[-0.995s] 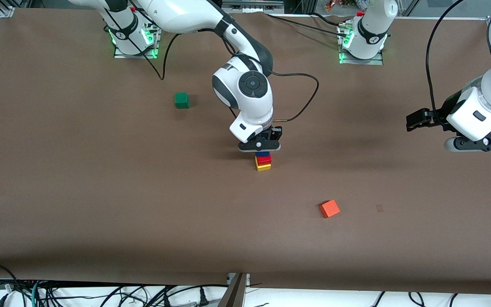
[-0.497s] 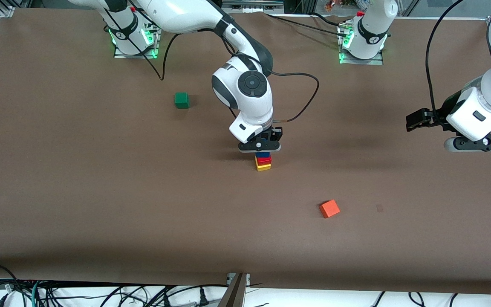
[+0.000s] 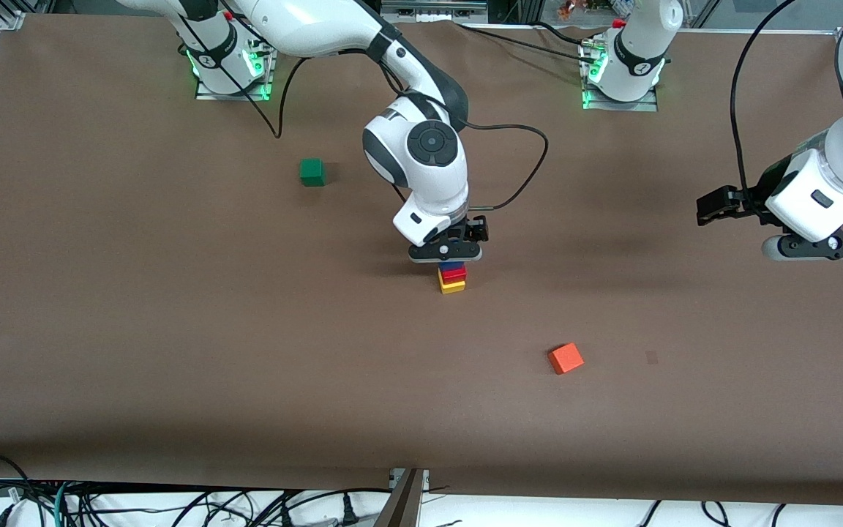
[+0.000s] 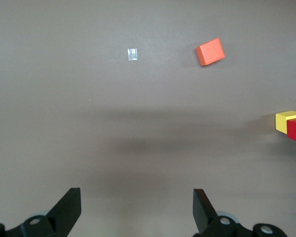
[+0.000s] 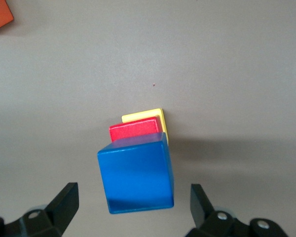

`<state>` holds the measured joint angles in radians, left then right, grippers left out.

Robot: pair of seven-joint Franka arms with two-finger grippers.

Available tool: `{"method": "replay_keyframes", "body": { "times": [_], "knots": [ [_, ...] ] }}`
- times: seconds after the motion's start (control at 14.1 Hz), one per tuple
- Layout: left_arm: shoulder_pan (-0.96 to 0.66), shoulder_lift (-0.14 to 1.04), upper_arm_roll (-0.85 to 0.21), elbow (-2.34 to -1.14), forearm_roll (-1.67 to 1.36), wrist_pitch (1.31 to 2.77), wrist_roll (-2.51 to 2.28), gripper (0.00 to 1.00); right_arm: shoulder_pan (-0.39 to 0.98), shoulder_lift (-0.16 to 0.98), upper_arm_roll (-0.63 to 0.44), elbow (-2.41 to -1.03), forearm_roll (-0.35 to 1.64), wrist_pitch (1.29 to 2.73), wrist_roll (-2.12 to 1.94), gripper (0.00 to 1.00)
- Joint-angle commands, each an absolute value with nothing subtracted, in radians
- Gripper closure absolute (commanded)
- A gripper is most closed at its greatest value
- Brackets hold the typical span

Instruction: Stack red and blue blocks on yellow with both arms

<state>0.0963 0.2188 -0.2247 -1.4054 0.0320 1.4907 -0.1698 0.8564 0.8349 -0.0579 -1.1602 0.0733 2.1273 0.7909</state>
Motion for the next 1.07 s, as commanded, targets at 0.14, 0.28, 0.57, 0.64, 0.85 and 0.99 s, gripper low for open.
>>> {"method": "replay_keyframes", "body": {
  "times": [0.14,0.28,0.57,0.64,0.85,0.99],
  "knots": [
    [0.090,0.235,-0.224,-1.371,0.037,1.483,-0.178,0.00,0.795,0.778,-0.064,-1.106,0.071,1.988,0.801,0.00],
    [0.090,0.235,-0.224,-1.371,0.037,1.483,-0.178,0.00,0.726,0.717,-0.058,-1.108,0.075,1.930,0.790,0.00],
    [0.089,0.236,-0.224,-1.371,0.037,1.483,-0.178,0.00,0.591,0.595,-0.060,-1.117,0.130,1.714,0.656,0.00],
    [0.089,0.238,-0.224,-1.371,0.037,1.483,-0.178,0.00,0.566,0.560,-0.061,-1.136,0.132,1.671,0.622,0.00],
    [0.089,0.238,-0.224,-1.371,0.037,1.483,-0.178,0.00,0.529,0.364,-0.095,-1.326,0.135,1.640,0.554,0.00],
    [0.091,0.238,-0.222,-1.364,0.035,1.483,-0.178,0.00,0.529,0.237,-0.161,-1.452,0.137,1.632,0.459,0.00]
  ]
}}
